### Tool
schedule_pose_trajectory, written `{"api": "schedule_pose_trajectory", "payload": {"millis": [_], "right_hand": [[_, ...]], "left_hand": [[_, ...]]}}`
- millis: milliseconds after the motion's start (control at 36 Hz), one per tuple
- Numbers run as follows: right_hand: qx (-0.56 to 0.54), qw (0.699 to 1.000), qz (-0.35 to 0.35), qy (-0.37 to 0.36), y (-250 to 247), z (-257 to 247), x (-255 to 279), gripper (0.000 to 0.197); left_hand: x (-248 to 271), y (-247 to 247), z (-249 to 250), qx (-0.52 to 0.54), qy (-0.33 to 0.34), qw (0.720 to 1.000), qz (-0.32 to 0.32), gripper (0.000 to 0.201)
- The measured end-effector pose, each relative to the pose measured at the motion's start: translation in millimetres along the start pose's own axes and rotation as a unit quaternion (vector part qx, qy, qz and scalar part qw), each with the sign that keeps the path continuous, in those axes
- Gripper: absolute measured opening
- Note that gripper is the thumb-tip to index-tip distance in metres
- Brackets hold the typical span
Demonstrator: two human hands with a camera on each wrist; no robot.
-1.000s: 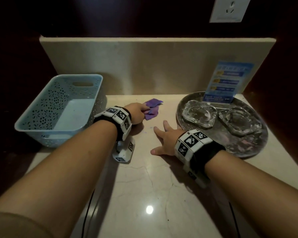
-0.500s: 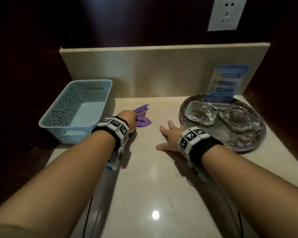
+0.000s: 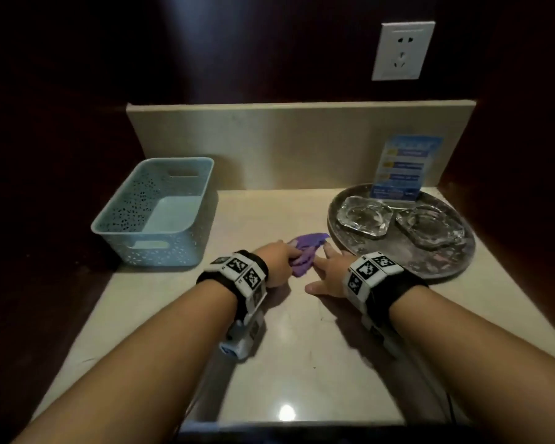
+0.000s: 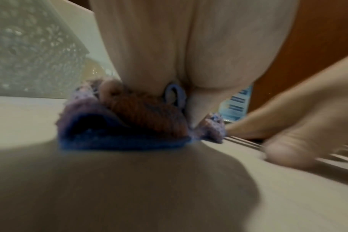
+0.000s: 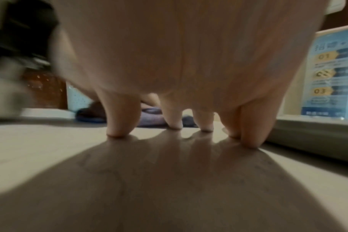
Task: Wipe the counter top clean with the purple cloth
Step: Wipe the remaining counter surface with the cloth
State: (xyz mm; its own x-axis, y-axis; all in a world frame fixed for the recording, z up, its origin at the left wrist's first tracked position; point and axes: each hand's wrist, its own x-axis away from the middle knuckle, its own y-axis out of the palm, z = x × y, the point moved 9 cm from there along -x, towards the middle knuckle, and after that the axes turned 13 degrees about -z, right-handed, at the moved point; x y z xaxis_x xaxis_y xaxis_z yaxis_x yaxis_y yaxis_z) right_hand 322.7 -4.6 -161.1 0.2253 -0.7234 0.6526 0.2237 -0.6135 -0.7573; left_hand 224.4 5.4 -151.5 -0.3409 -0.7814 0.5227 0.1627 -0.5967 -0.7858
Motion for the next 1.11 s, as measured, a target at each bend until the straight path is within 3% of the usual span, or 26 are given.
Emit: {"api": "schedule_pose_trajectory", "payload": {"millis": [111, 361, 444, 528, 611, 806, 1111], "right_hand": [[-0.008, 1.0, 0.012, 0.0, -0.9, -2.5, 7.9, 0.064], [0.007, 1.0, -0.021, 0.022, 14.4, 5.9, 12.5, 0.081], [0.003, 0.999, -0.03, 0.024, 18.9, 8.6, 14.6, 0.083], [0.0, 0.999, -0.036, 0.023, 21.4, 10.5, 16.9, 0.083], [0.002, 0.999, -0.035, 0.022, 23.3, 10.8, 19.6, 0.082], [0.021, 0.998, -0.044, 0.032, 30.8, 19.0, 30.4, 0.081], [0.03, 0.997, -0.045, 0.05, 55.6, 58.6, 59.7, 0.08]], "left_hand": [[21.5, 17.4, 3.7, 0.022, 0.027, 0.999, 0.0, 0.042], [58.6, -46.0, -57.4, 0.042, -0.086, 0.977, 0.19, 0.037], [52.4, -44.0, -70.5, 0.044, -0.117, 0.981, 0.152, 0.039], [40.6, -28.1, -59.5, 0.03, -0.099, 0.991, 0.081, 0.042], [33.9, -18.2, -40.5, 0.017, -0.07, 0.996, 0.055, 0.043], [36.4, 8.4, -12.3, -0.017, -0.07, 0.996, 0.047, 0.042], [64.4, 37.0, 19.8, 0.039, -0.062, 0.997, 0.041, 0.048]]}}
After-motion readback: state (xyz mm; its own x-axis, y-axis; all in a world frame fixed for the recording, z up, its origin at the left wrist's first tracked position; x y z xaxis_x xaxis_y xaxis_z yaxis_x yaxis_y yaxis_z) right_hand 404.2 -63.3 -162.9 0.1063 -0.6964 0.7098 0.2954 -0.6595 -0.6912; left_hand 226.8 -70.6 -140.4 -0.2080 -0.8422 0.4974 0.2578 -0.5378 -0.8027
